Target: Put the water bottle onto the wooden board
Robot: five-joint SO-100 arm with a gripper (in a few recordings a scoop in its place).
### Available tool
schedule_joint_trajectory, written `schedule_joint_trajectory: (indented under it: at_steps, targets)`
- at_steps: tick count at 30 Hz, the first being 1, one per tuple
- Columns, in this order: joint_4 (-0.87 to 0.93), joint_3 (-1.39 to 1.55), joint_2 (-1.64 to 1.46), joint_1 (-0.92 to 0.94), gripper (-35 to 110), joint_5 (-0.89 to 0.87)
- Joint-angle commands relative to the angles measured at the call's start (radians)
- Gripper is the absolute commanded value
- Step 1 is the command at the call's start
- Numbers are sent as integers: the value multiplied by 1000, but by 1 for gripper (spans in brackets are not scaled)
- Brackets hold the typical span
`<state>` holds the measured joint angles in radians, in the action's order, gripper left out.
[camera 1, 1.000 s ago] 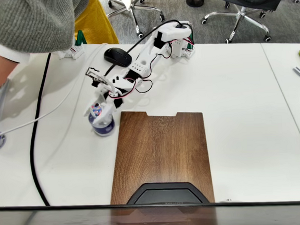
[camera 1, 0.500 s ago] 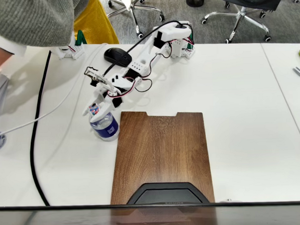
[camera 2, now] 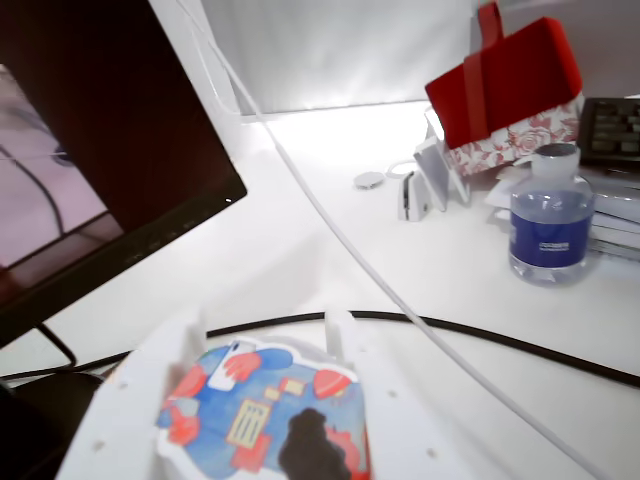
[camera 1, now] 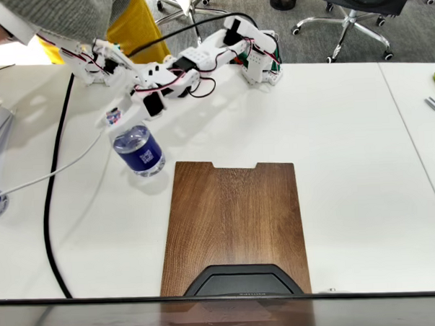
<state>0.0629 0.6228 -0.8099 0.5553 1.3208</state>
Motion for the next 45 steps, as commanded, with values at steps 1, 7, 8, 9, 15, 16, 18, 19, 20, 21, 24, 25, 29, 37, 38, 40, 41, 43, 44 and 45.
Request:
schedule_joint_trajectory:
  at_steps: [1,7,8,9,15,16,18,19,20,21,24,25,29,37,38,40,41,43,44,45]
  targets:
    - [-58,-29,-150,-66,0,-5]
    - [-58,-26,-100,-227,0,25]
    - [-58,-26,-91,-250,0,32]
    - [-60,-26,-81,-272,0,40]
    - [-55,2,-60,-337,0,86]
    - [-51,11,-63,-341,0,98]
    - [-11,17,-75,-341,0,120]
    - [18,17,-84,-341,0,135]
    - [66,17,-98,-337,0,152]
    - [114,17,-115,-336,0,153]
    - [195,17,-147,-331,0,140]
    - [190,17,-147,-331,0,130]
    - [9,135,-137,-342,0,138]
    - [-354,505,-206,-388,0,187]
    - [-396,517,-198,-394,0,186]
    - [-463,529,-183,-407,0,172]
    - [-491,531,-176,-413,0,167]
    - [-532,537,-169,-422,0,152]
    - [-557,548,-169,-425,0,146]
    - [-580,560,-169,-428,0,144]
